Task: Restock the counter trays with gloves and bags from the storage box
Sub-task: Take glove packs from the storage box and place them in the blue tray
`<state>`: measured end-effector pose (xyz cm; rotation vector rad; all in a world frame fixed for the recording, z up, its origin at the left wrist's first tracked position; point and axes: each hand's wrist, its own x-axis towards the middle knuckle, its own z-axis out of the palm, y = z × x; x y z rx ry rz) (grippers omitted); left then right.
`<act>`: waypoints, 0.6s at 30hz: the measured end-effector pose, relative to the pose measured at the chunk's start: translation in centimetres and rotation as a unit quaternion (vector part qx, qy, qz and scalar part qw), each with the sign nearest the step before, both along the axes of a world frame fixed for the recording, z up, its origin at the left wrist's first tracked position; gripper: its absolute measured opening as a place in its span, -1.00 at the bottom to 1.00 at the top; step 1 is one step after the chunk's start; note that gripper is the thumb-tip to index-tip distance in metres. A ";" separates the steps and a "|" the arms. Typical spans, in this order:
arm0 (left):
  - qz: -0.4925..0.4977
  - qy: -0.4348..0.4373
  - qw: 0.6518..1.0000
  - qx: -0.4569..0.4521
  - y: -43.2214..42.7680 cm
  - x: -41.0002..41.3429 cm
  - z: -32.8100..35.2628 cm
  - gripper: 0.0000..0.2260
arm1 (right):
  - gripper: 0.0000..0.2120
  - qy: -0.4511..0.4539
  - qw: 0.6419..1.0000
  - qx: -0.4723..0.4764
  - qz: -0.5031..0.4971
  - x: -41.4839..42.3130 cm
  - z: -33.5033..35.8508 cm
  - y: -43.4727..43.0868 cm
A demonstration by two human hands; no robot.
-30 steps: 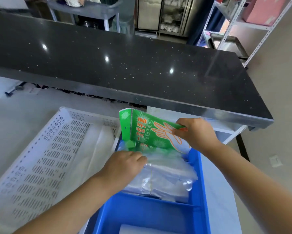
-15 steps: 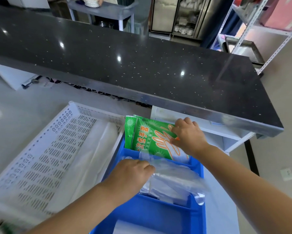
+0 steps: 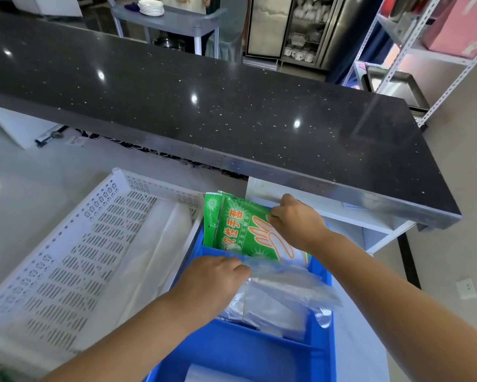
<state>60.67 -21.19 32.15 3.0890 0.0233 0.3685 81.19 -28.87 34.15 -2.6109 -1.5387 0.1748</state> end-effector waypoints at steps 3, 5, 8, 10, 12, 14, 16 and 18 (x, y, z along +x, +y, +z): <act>0.007 -0.004 1.000 -0.008 0.3 -0.1 -0.1 -0.70 | -0.72 0.011 0.999 0.030 0.021 -0.1 -0.1 -0.2; 0.004 -0.005 1.000 -0.014 0.4 0.0 -0.2 -0.68 | -0.74 0.015 0.999 0.036 0.038 -0.1 -0.1 -0.3; 0.003 -0.009 1.000 -0.009 0.6 0.2 0.1 -0.70 | -0.74 0.007 0.998 0.017 0.055 0.0 0.1 -0.1; 0.003 -0.013 1.000 -0.008 0.6 0.4 0.2 -0.71 | -0.76 -0.001 0.998 0.037 0.055 0.3 0.2 -0.1; 0.003 -0.015 1.000 -0.005 0.8 0.6 0.3 -0.70 | -0.78 -0.012 0.997 0.059 0.049 0.5 0.3 -0.1; 0.006 -0.019 1.000 0.000 0.9 0.7 0.5 -0.71 | -0.79 -0.015 0.997 0.060 0.049 0.6 0.4 0.0; 0.006 -0.020 1.000 0.004 1.0 1.0 0.7 -0.71 | -0.79 -0.019 0.997 0.044 0.055 0.6 0.7 0.1; 0.011 -0.016 1.000 0.008 1.2 1.1 0.8 -0.70 | -0.78 -0.017 0.995 0.075 0.057 0.3 1.3 -0.3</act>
